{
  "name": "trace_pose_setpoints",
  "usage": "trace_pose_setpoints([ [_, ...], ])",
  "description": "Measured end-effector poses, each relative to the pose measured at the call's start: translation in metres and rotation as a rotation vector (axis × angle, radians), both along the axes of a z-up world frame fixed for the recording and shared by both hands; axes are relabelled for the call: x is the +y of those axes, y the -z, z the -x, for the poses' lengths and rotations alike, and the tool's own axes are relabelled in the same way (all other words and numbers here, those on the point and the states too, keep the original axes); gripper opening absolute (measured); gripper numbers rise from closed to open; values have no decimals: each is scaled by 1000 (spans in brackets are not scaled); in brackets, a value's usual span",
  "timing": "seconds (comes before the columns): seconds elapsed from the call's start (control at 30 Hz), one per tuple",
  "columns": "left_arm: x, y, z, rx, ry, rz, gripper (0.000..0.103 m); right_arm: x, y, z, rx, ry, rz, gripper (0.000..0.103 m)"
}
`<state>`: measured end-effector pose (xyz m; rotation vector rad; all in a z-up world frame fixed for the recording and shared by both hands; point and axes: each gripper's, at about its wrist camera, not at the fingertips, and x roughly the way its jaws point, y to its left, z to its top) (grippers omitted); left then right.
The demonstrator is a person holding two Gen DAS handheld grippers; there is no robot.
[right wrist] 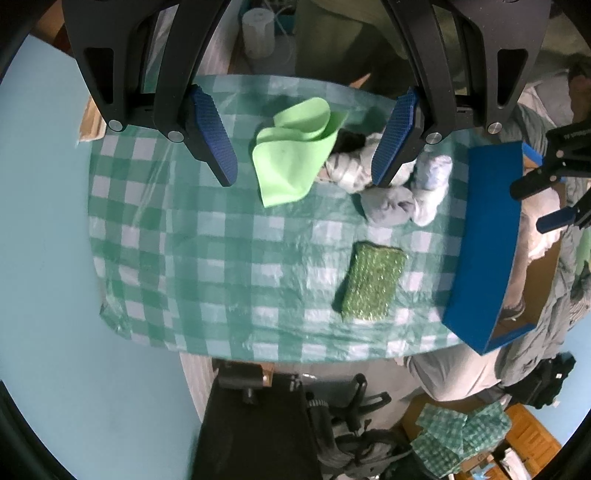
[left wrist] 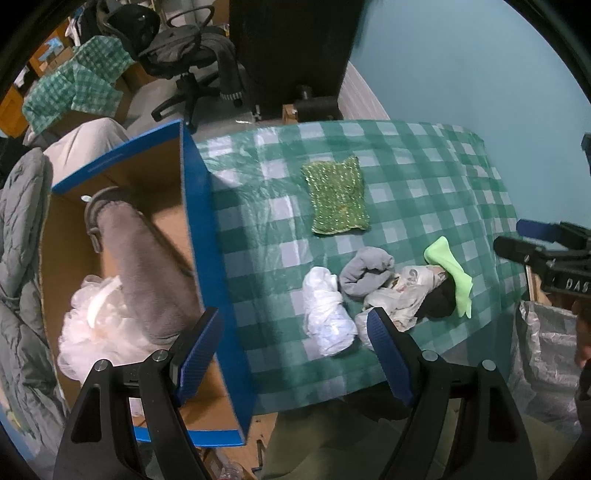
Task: Organize soft objects
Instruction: 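Move both tools back over the table toward the remaining soft items, then grasp the lime-green cloth with the right tool while the left tool grasps the white rolled socks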
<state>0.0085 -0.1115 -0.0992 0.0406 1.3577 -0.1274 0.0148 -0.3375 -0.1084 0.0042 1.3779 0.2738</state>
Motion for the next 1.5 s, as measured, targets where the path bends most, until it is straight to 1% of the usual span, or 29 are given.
trace_pose_setpoints([
  [0.33,-17,32,-6,68,-9,15,81,-6,43,8,86,5,-35,75],
  [0.57,-23,52,-9,113,-28,15,81,0,65,12,121,-38,-42,75],
  [0.63,-23,56,-9,120,-29,16,81,0,71,13,125,-51,-36,73],
  [0.67,-24,57,-9,121,-30,14,81,1,73,13,131,-56,-35,71],
  [0.73,-24,60,-9,126,-30,13,81,1,76,14,137,-64,-38,52],
  [0.77,-24,62,-9,131,-32,11,81,0,78,14,144,-70,-36,48],
  [0.8,-25,64,-10,135,-35,11,81,-1,80,14,149,-74,-33,41],
  [0.83,-25,65,-10,139,-39,14,81,-2,81,14,152,-78,-32,32],
  [0.87,-24,65,-10,140,-43,15,81,-3,82,14,157,-82,-34,27],
  [0.9,-24,65,-10,140,-46,15,81,-5,83,14,160,-84,-39,19],
  [0.93,-24,66,-10,140,-49,15,81,-6,84,14,161,-85,-42,16],
  [1.0,-23,67,-10,140,-56,14,81,-11,82,13,147,-85,-47,13],
  [1.2,-20,71,-11,149,-79,19,81,-26,76,-1,104,-57,-37,12],
  [1.5,-17,78,-11,158,-107,31,81,-59,87,-26,65,-8,32,12],
])
